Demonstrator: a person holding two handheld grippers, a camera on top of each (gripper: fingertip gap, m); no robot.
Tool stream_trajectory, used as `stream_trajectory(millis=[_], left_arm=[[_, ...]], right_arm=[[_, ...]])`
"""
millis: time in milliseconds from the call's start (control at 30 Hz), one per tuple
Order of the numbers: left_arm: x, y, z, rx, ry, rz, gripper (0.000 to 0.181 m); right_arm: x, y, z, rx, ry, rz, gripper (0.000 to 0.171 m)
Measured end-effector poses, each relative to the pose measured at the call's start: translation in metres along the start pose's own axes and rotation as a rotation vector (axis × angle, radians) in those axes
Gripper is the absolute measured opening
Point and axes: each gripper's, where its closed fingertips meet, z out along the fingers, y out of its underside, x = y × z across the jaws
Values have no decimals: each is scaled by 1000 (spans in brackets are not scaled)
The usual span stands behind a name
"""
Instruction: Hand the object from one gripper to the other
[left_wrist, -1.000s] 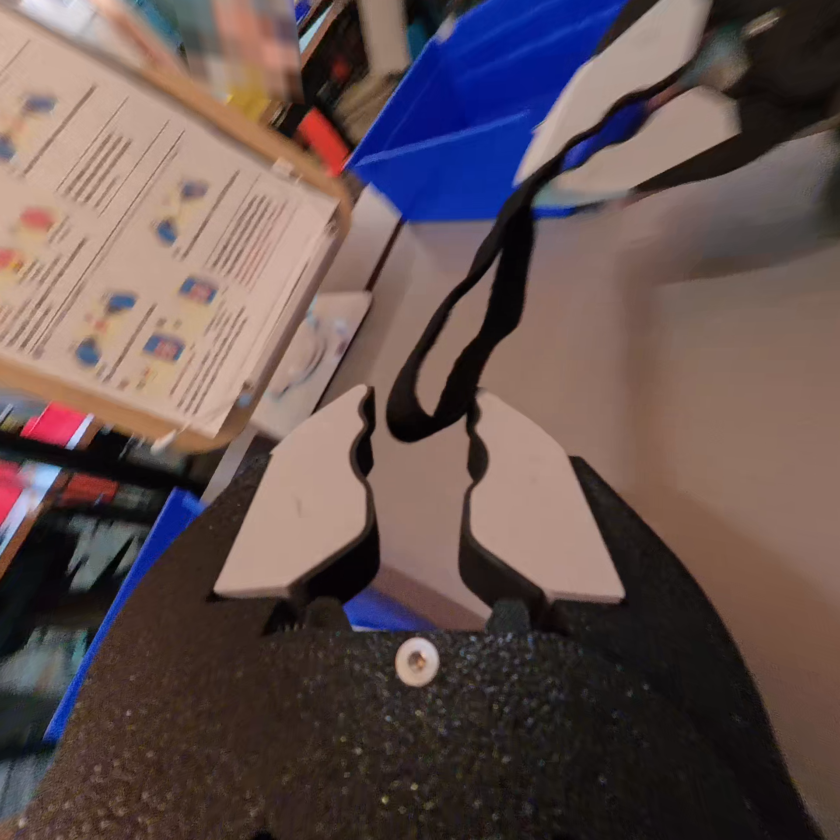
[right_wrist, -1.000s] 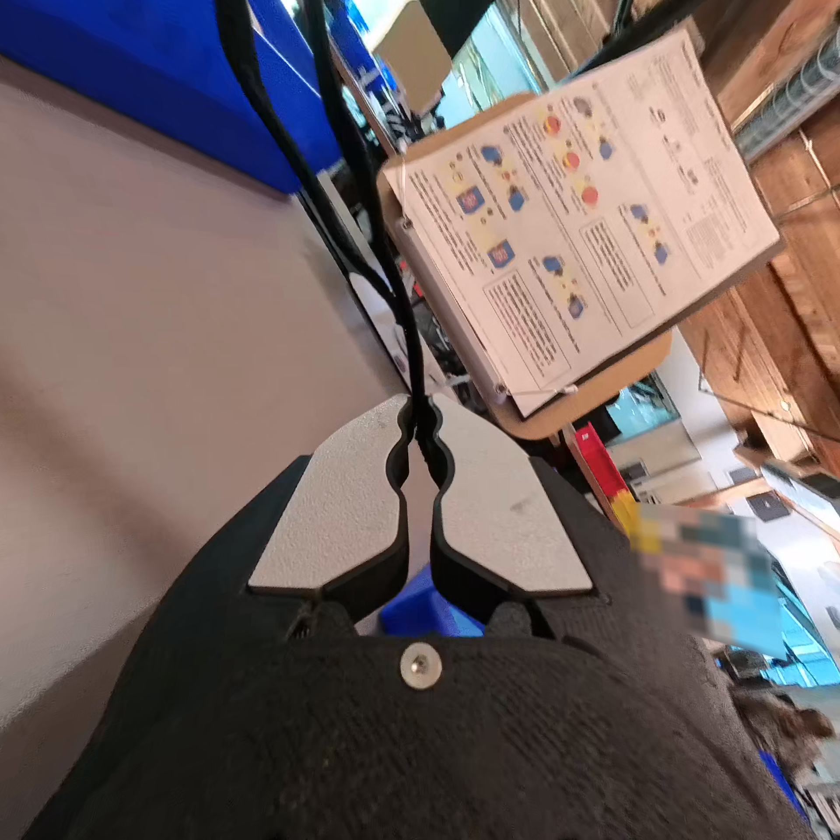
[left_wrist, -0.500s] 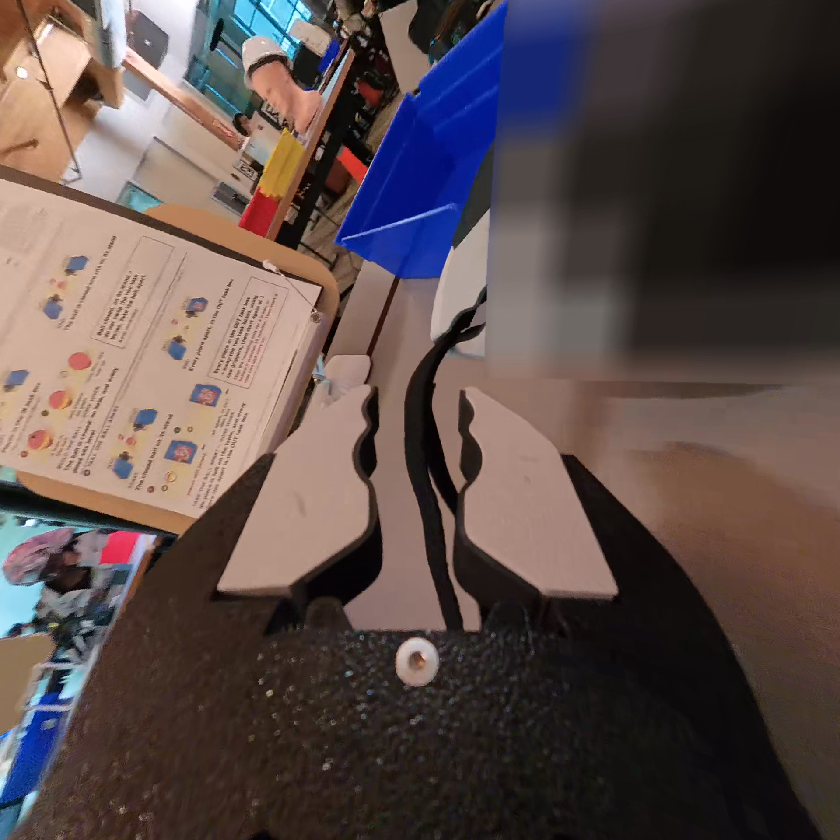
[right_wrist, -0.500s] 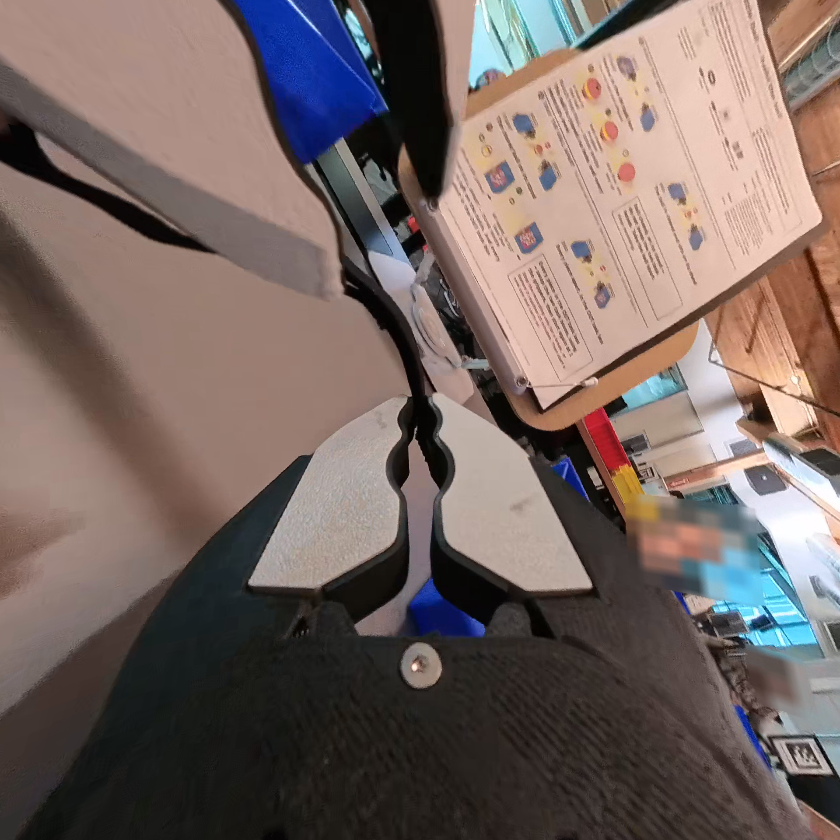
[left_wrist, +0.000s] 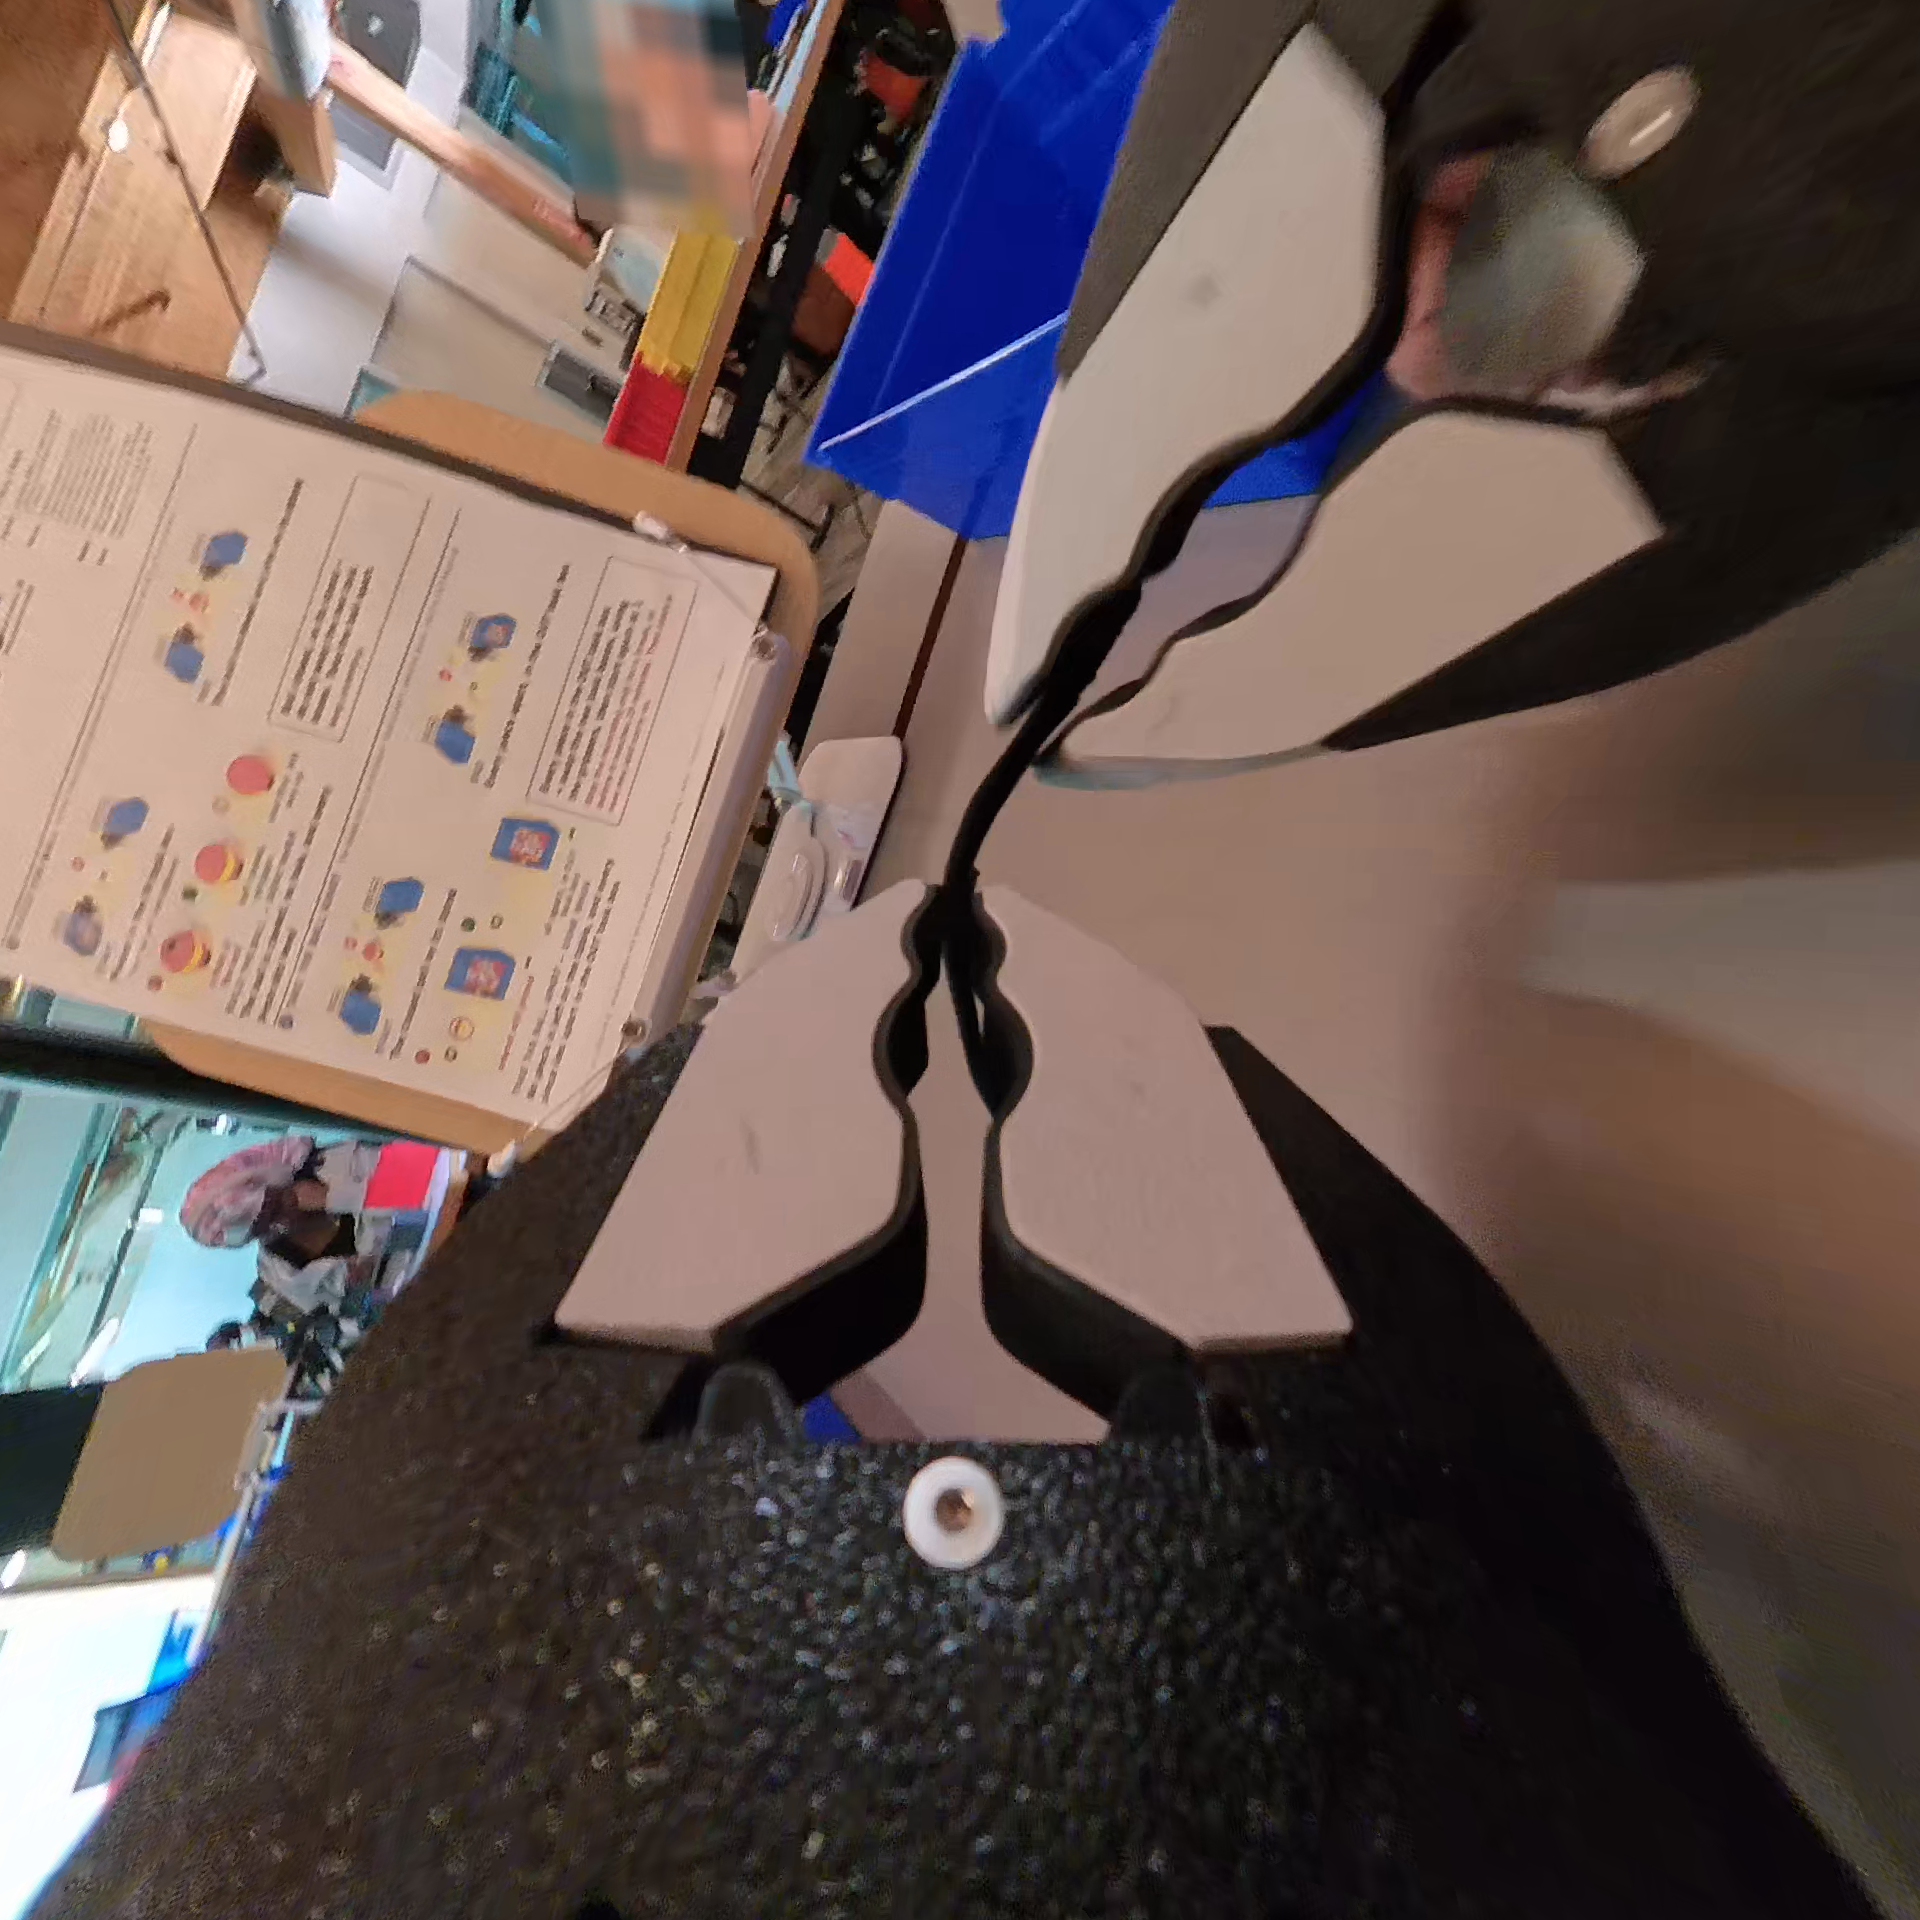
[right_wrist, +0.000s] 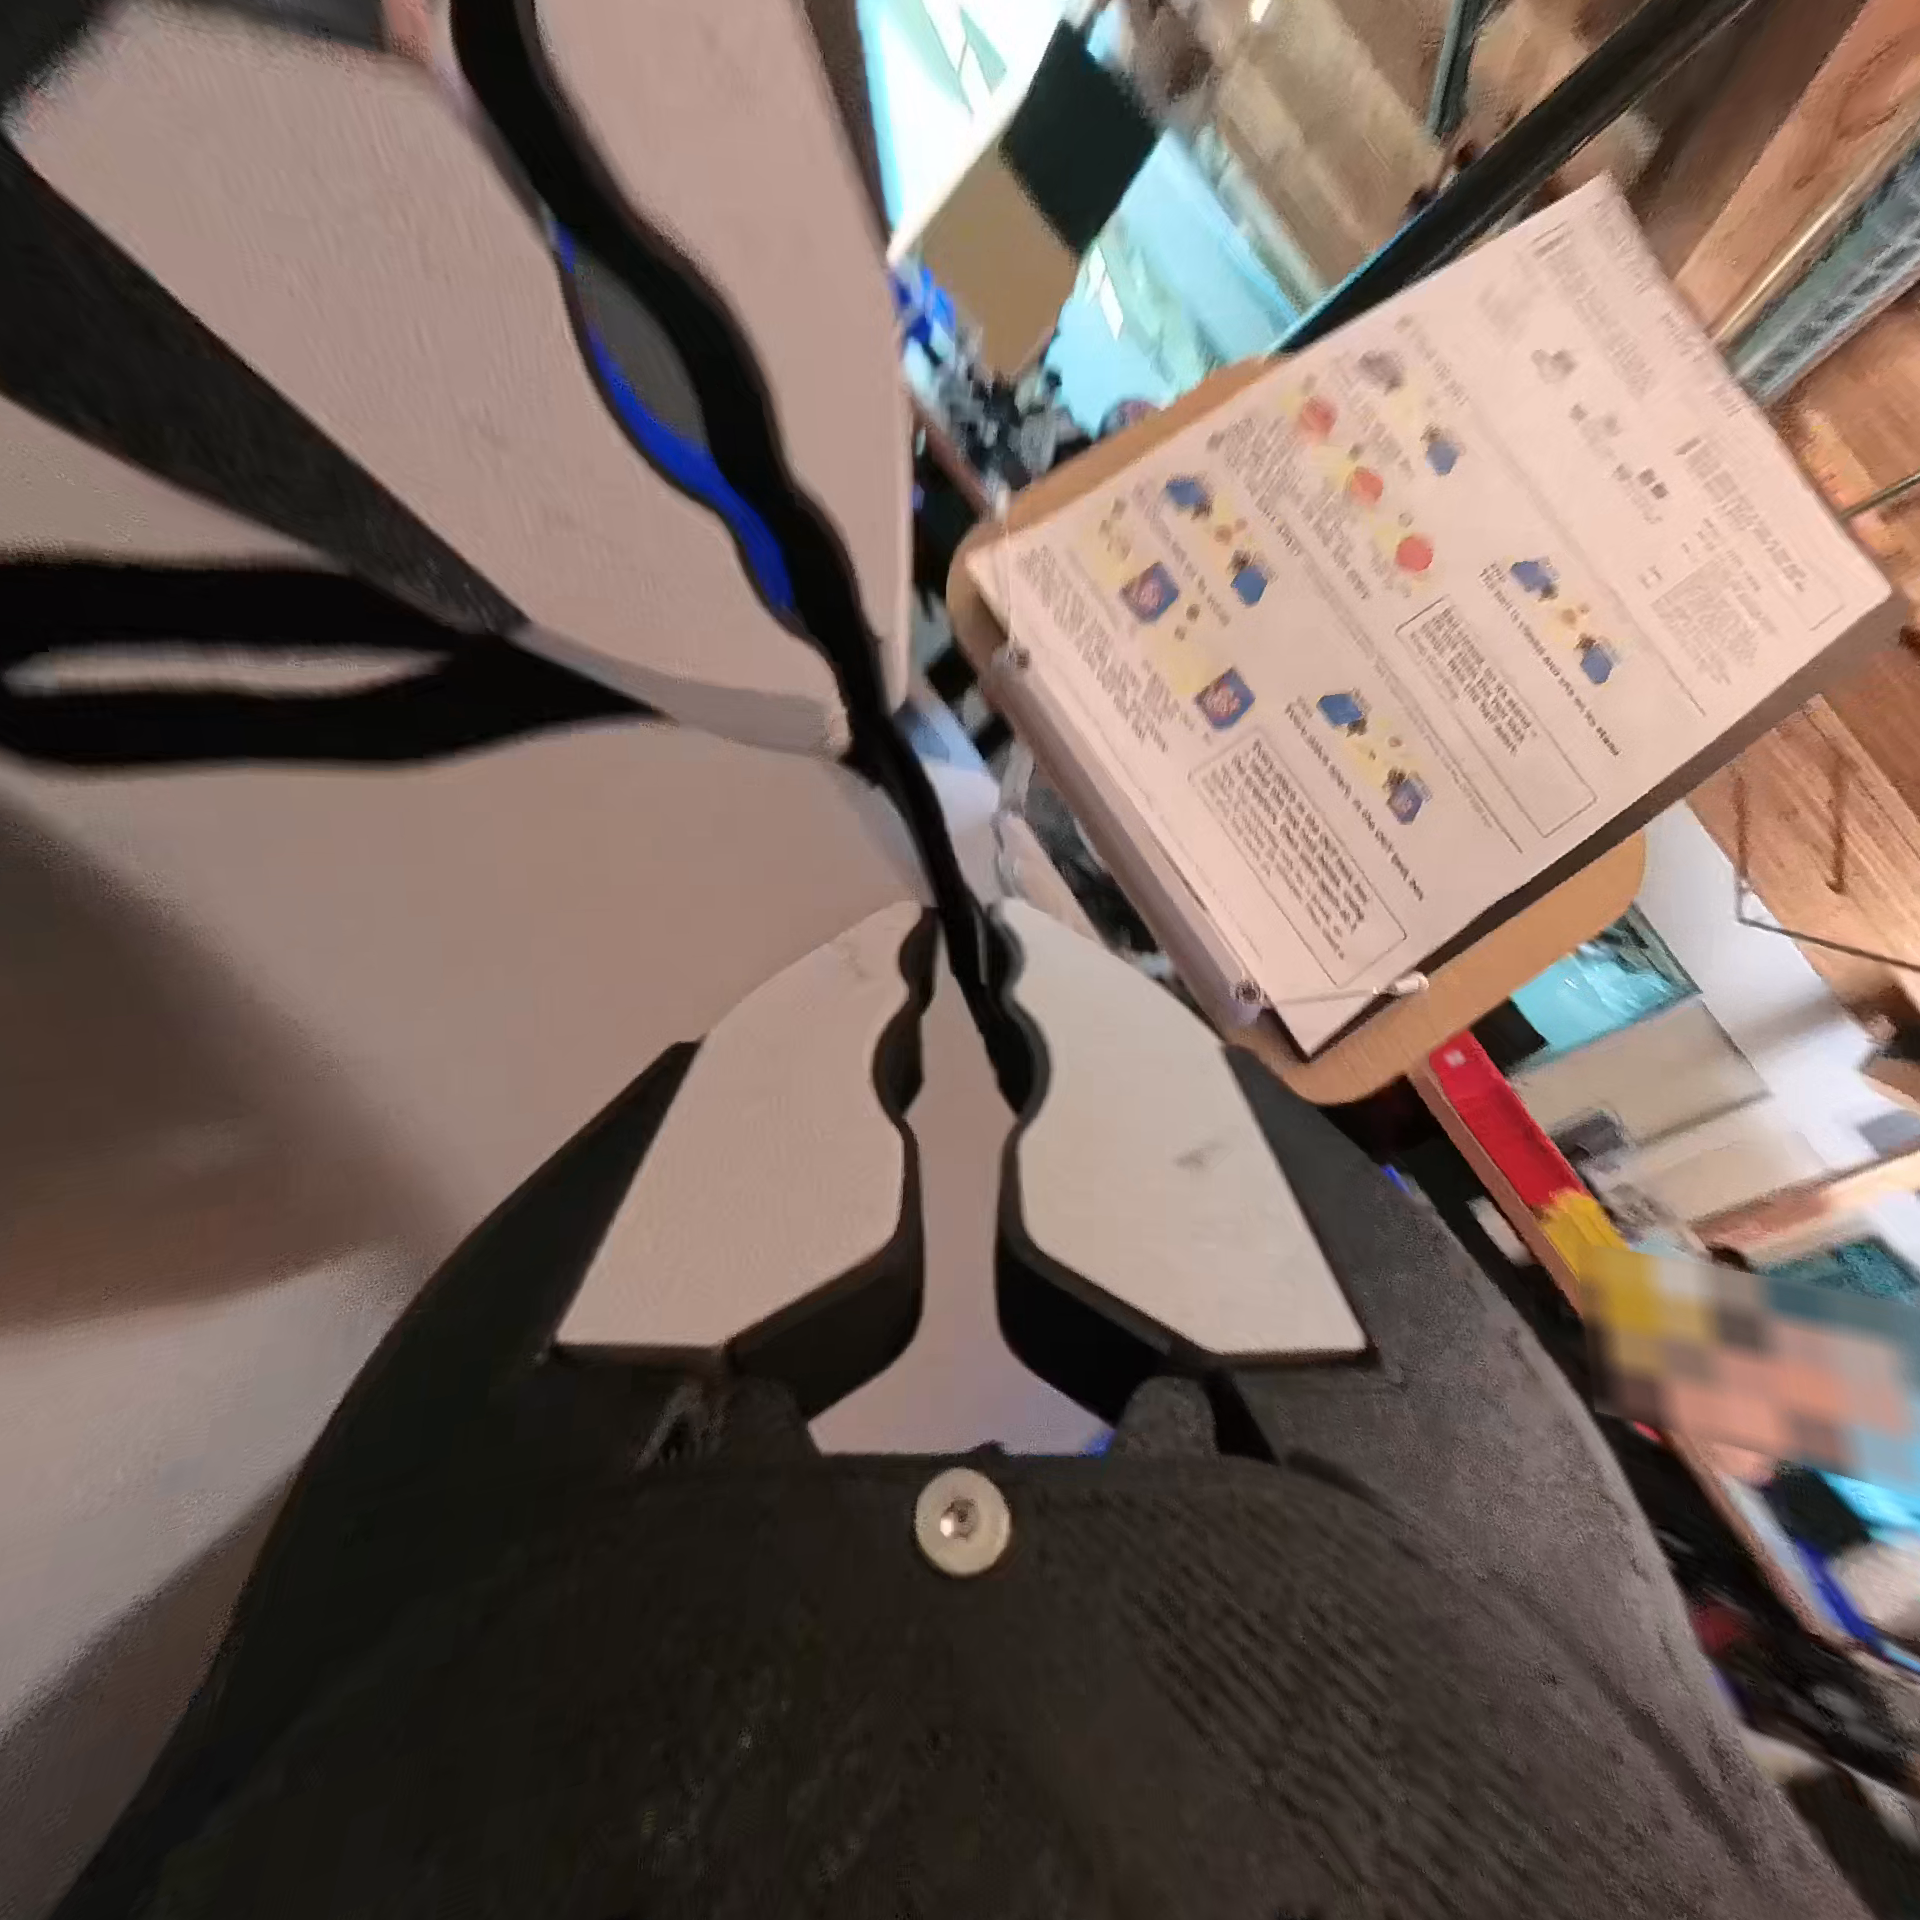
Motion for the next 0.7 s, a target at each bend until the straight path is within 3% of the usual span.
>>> stream_trajectory(millis=[33, 167, 233, 333, 433, 533, 700], left_arm=[[-5, 3, 0, -1, -14, -34, 4], [-23, -2, -6, 185, 30, -430, 4], [-34, -16, -17, 396, 101, -641, 4], [-51, -39, -42, 736, 262, -944, 4], [-56, -46, -53, 907, 385, -1127, 4], [-48, -52, -55, 963, 498, -1196, 4], [-34, -61, -53, 950, 561, -1170, 4]], right_arm=[[4, -9, -2, 79, 5, 73, 24], [38, -28, -16, 308, 36, 476, 71], [51, -33, -24, 425, 10, 690, 75], [44, -47, -29, 567, -235, 972, 66], [28, -61, -33, 642, -413, 1087, 50], [7, -68, -30, 612, -481, 1024, 51], [-11, -72, -29, 588, -480, 865, 6]])
